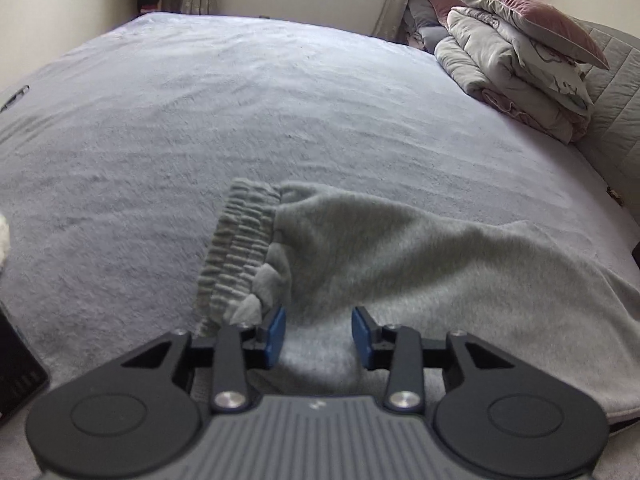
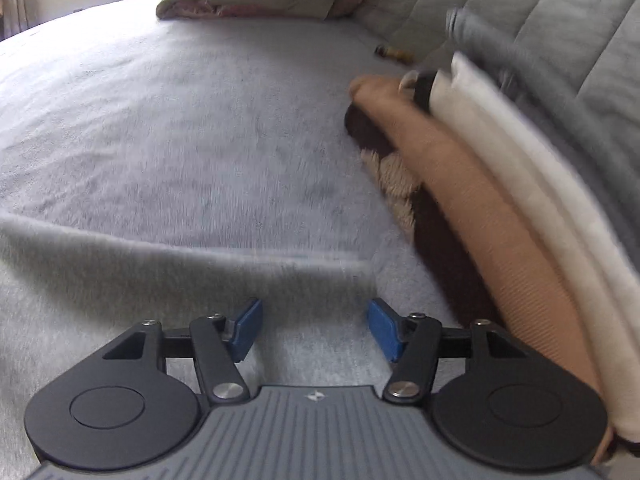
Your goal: Fold clothes
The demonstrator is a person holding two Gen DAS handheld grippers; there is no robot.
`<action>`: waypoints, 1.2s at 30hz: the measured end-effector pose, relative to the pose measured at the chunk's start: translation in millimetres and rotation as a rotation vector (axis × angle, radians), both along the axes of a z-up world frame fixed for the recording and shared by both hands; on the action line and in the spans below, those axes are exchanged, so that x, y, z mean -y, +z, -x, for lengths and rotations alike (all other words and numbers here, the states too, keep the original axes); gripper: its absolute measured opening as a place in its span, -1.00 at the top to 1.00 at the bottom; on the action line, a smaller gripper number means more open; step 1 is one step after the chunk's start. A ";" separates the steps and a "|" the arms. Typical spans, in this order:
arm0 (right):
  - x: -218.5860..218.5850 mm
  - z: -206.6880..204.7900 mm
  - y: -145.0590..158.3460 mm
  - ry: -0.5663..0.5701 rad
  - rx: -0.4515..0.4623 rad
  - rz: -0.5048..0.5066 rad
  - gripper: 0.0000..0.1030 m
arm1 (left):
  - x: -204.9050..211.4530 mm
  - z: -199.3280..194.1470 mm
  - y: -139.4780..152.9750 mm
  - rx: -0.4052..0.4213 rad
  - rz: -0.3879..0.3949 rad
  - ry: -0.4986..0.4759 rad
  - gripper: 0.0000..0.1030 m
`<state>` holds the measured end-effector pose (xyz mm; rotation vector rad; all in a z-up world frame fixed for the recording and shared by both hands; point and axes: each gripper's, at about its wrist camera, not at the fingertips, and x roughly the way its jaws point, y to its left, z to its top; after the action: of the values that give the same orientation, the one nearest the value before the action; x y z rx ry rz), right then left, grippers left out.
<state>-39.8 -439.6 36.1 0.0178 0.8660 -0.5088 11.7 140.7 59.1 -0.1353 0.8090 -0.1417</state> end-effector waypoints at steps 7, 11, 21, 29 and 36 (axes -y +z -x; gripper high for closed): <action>-89.9 -23.6 10.1 0.282 0.098 -0.091 -0.20 | 1.7 -12.6 -0.8 0.039 0.041 0.027 -0.05; -143.6 -32.0 -6.0 0.431 -0.044 -0.150 -0.22 | 10.7 -15.8 -9.9 0.019 -0.023 0.000 -0.01; -145.1 -1.6 -8.9 0.457 -0.171 -0.164 -0.47 | -8.0 -11.6 -9.4 -0.003 -0.009 -0.005 0.46; -227.1 38.5 21.7 0.823 0.101 -0.134 -0.36 | 35.3 20.8 6.1 0.071 -0.058 -0.119 0.09; -317.0 63.1 0.6 1.137 0.049 -0.082 0.57 | 59.6 33.6 -19.6 -0.037 -0.023 -0.226 0.11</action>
<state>-102.9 -122.6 36.7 -0.3684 0.7153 0.5900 -21.9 81.0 39.5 -0.0247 0.8612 -0.3433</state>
